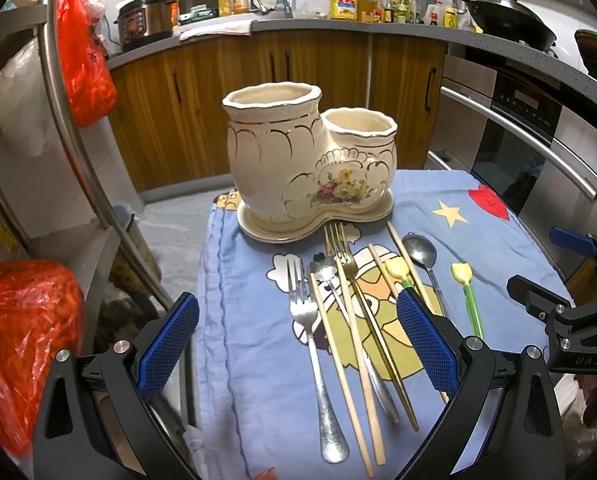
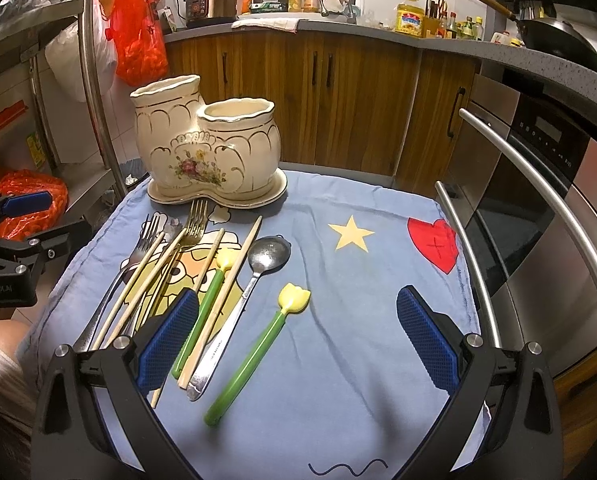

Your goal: Organize utensils

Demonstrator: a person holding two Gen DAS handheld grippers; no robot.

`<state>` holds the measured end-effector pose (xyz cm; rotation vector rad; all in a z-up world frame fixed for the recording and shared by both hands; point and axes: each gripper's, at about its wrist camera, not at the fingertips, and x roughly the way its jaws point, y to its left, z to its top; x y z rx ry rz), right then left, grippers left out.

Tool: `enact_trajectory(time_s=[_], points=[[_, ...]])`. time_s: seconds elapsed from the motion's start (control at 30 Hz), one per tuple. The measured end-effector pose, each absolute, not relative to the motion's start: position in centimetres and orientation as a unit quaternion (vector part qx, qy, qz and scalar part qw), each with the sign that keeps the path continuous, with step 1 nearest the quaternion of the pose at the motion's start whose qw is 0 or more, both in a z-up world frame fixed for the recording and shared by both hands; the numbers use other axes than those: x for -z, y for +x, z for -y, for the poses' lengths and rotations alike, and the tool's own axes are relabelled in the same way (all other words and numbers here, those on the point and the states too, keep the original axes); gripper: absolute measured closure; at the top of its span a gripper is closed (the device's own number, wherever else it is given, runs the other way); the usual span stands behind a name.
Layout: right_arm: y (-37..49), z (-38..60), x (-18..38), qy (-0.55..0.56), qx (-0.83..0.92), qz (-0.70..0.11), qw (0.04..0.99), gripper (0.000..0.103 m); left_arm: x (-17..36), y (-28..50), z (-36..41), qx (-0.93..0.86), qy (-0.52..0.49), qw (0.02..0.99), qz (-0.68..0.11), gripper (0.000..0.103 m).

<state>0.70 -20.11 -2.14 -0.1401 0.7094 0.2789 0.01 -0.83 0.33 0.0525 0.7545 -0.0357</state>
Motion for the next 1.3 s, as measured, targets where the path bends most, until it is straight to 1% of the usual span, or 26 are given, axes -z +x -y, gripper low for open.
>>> enact_trajectory(time_s=[0.43, 0.63, 0.83, 0.9, 0.97, 1.0, 1.07, 1.1, 1.13, 1.2, 1.23, 1.27, 1.3], points=[[1.3, 20.0, 3.1, -0.066, -0.137, -0.363, 0.919, 0.005, 0.8, 0.4, 0.4, 0.019, 0.023, 0.926, -0.377, 0.005], [1.9, 21.2, 3.5, -0.047, -0.114, -0.354, 0.927, 0.005, 1.4, 0.6, -0.2, 0.015, 0.022, 0.925, -0.380, 0.005], [2.9, 21.7, 4.6, -0.035, -0.127, -0.381, 0.915, 0.006, 2.4, 1.1, -1.1, 0.018, 0.009, 0.920, -0.392, 0.005], [3.0, 21.3, 5.2, -0.033, -0.134, -0.396, 0.908, 0.012, 2.9, 1.3, -1.3, 0.014, 0.008, 0.916, -0.400, 0.005], [3.2, 20.9, 5.7, -0.038, -0.134, -0.408, 0.902, 0.026, 3.5, 1.4, -1.6, 0.014, 0.006, 0.913, -0.409, 0.005], [3.3, 20.7, 6.0, -0.039, -0.133, -0.412, 0.901, 0.030, 3.7, 1.5, -1.7, 0.015, 0.004, 0.911, -0.412, 0.005], [3.5, 20.5, 6.4, -0.032, -0.132, -0.422, 0.896, 0.042, 3.9, 1.5, -1.9, 0.014, 0.003, 0.910, -0.414, 0.005], [3.6, 20.4, 6.6, -0.032, -0.130, -0.426, 0.895, 0.044, 4.0, 1.4, -2.0, 0.014, 0.002, 0.910, -0.414, 0.005], [3.8, 20.3, 6.8, -0.033, -0.128, -0.432, 0.892, 0.050, 4.0, 1.4, -2.1, 0.014, 0.001, 0.910, -0.414, 0.005], [4.0, 20.1, 7.1, -0.029, -0.131, -0.441, 0.888, 0.052, 4.0, 1.4, -2.3, 0.016, -0.001, 0.910, -0.415, 0.005], [4.1, 19.9, 7.2, -0.030, -0.133, -0.443, 0.886, 0.055, 4.0, 1.3, -2.3, 0.019, -0.001, 0.910, -0.414, 0.006], [4.1, 19.7, 7.3, -0.032, -0.136, -0.445, 0.885, 0.064, 4.1, 1.3, -2.4, 0.021, -0.001, 0.909, -0.415, 0.006], [4.1, 19.4, 7.4, -0.034, -0.139, -0.448, 0.882, 0.067, 4.1, 1.3, -2.4, 0.023, -0.001, 0.909, -0.416, 0.007]])
